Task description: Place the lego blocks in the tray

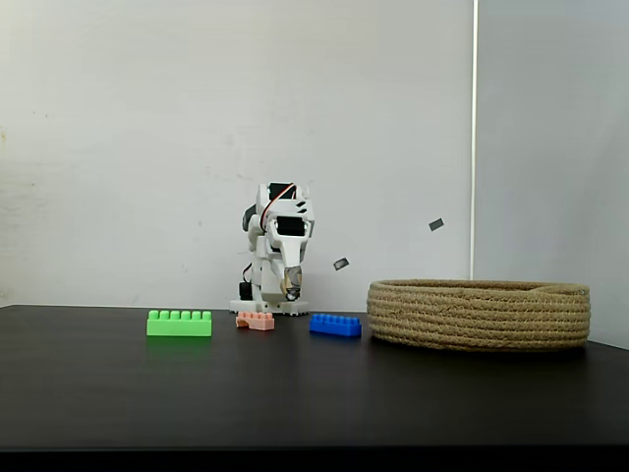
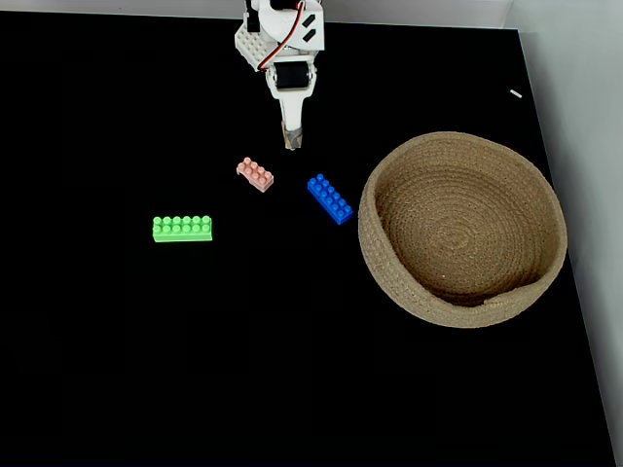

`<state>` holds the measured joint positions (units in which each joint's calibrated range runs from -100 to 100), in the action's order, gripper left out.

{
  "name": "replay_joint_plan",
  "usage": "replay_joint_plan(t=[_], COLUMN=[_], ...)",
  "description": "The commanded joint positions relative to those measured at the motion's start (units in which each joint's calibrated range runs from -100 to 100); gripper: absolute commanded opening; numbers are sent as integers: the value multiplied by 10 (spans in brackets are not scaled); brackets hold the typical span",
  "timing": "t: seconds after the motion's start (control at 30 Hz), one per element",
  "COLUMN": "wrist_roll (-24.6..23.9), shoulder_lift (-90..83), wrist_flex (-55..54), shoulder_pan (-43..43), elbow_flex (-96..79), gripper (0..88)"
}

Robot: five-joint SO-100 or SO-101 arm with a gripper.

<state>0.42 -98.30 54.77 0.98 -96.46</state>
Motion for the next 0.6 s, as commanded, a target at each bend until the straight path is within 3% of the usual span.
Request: replay_joint_plan(t=[0.0,0.57], wrist_roll=[3,18], shoulder_lift=[-5,-5], wrist_flex=[-5,-5], shoulder_pan=[-1,-14], elbow_flex=[-5,-5], gripper=[4,4])
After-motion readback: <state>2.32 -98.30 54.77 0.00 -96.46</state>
